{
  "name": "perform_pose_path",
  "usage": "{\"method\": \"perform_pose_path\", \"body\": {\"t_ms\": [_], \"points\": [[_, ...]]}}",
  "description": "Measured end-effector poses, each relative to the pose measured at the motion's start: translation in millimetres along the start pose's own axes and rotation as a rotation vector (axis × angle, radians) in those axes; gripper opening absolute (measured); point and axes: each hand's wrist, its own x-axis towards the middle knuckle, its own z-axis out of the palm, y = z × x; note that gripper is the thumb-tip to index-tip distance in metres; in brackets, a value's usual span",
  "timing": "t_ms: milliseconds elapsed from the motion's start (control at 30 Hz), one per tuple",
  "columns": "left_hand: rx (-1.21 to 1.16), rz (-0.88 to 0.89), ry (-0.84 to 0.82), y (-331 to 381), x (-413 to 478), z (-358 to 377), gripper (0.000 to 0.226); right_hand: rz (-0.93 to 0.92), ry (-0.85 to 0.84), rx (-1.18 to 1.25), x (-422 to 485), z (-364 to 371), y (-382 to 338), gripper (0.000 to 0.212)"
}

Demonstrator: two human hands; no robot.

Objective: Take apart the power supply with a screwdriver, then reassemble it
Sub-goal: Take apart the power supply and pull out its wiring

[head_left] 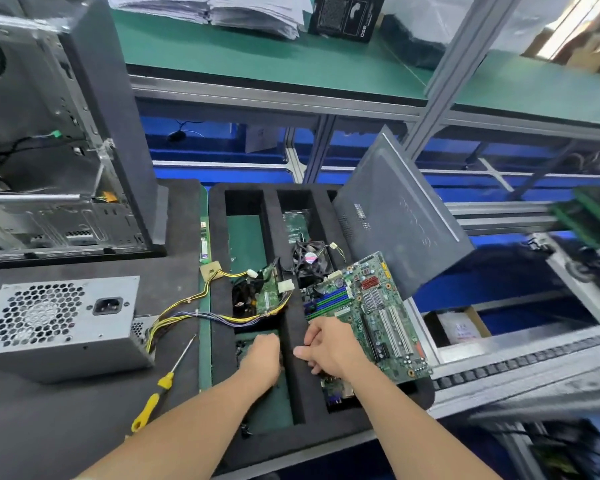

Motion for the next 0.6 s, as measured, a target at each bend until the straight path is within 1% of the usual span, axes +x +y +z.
{"method": "perform_pose_path", "body": {"t_ms": [67, 167, 333, 533, 600], "points": [[-0.054, -0.031, 0.009, -1.1, 1.9, -2.3, 0.016, 0.002, 0.001, 0.004, -0.1, 0.7, -0.4, 0.026], [-0.085, -0.051, 0.006, -1.2, 2.3, -7.3, 0.018, -0.013, -0.010, -0.022, -0.9, -0.4, -4.1, 0.026], [-0.035, 0.021, -0.053, -0.2, 2.6, -12.4, 0.013, -0.024, -0.004, -0.042, -2.6, -2.5, -4.9, 0.025], [-0.058, 0.099, 0.004, -2.0, -3.8, -41.9, 0.010, -0.022, 0.011, -0.056, 5.3, 0.7, -2.8, 0.026], [-0.069, 0.120, -0.011, -2.7, -7.9, -49.4, 0.009, -0.019, 0.007, -0.066, 7.7, 1.2, -2.4, 0.026]]}}
